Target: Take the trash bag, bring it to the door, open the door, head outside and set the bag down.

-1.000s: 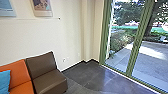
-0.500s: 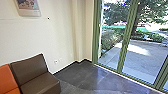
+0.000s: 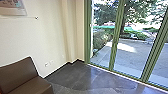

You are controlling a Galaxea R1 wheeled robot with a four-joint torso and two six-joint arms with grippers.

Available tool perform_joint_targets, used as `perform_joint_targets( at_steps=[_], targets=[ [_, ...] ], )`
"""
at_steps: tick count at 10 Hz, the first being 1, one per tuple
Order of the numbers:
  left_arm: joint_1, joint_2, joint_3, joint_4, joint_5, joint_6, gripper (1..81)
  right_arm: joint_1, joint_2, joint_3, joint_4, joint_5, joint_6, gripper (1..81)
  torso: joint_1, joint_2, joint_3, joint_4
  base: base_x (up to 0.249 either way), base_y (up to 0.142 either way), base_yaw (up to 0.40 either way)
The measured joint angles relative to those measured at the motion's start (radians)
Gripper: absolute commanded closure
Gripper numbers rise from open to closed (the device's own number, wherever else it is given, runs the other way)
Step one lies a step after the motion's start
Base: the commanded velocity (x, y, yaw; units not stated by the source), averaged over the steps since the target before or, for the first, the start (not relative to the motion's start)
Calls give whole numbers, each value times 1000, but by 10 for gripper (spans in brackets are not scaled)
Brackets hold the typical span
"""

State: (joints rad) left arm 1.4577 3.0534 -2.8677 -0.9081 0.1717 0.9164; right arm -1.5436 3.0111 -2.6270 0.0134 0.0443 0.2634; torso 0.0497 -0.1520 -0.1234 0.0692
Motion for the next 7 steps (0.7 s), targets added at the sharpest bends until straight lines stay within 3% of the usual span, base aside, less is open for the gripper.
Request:
perform_joint_targets(
  at_steps=[7],
  targets=[
    [0, 0, 0, 4, 0, 0, 811, -2, 0, -3, 0, 0, 0, 10, 0, 0, 0, 0, 0, 0, -243]
  ],
)
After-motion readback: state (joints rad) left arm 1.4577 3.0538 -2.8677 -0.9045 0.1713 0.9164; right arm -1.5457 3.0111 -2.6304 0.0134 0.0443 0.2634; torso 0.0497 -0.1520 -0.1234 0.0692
